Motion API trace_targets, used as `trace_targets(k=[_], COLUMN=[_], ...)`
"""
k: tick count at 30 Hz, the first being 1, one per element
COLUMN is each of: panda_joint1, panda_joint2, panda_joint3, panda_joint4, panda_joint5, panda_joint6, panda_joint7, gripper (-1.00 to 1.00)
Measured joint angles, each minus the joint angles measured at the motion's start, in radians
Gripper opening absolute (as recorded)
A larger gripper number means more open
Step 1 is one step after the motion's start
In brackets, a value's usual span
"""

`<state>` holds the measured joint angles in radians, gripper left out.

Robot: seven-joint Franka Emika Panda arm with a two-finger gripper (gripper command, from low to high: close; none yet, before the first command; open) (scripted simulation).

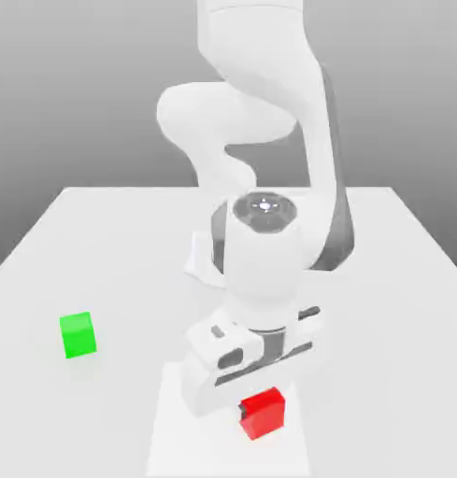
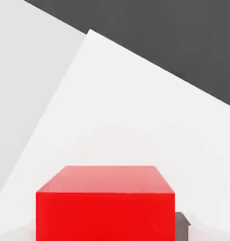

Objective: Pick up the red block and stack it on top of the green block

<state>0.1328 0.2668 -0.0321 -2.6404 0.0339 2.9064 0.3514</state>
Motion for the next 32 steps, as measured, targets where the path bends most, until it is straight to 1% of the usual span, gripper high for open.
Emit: trace_targets(k=[5,8,12,19,21,24,27,29,30,32], panda_joint1=[-0.004,-0.133,-0.313,-0.571,-0.593,-0.584,-0.562,-0.565,-0.569,-0.569], panda_joint2=[-0.166,-0.242,-0.331,-0.467,-0.456,-0.392,-0.312,-0.254,-0.226,-0.226], panda_joint3=[-0.021,-0.092,-0.160,-0.301,-0.326,-0.335,-0.338,-0.321,-0.307,-0.307], panda_joint4=[-0.028,-0.064,-0.120,-0.222,-0.232,-0.232,-0.230,-0.229,-0.229,-0.229], panda_joint5=[-0.027,-0.074,-0.134,-0.195,-0.181,-0.130,-0.056,0.007,0.040,0.040], panda_joint6=[-0.137,-0.172,-0.200,-0.235,-0.214,-0.152,-0.077,-0.024,0.001,0.001], panda_joint7=[0.028,0.123,0.264,0.486,0.499,0.470,0.419,0.375,0.352,0.352], gripper=[-1.00,-1.00,-1.00,-1.00,-1.00,-1.00,-1.00,-1.00,1.00,1.00])
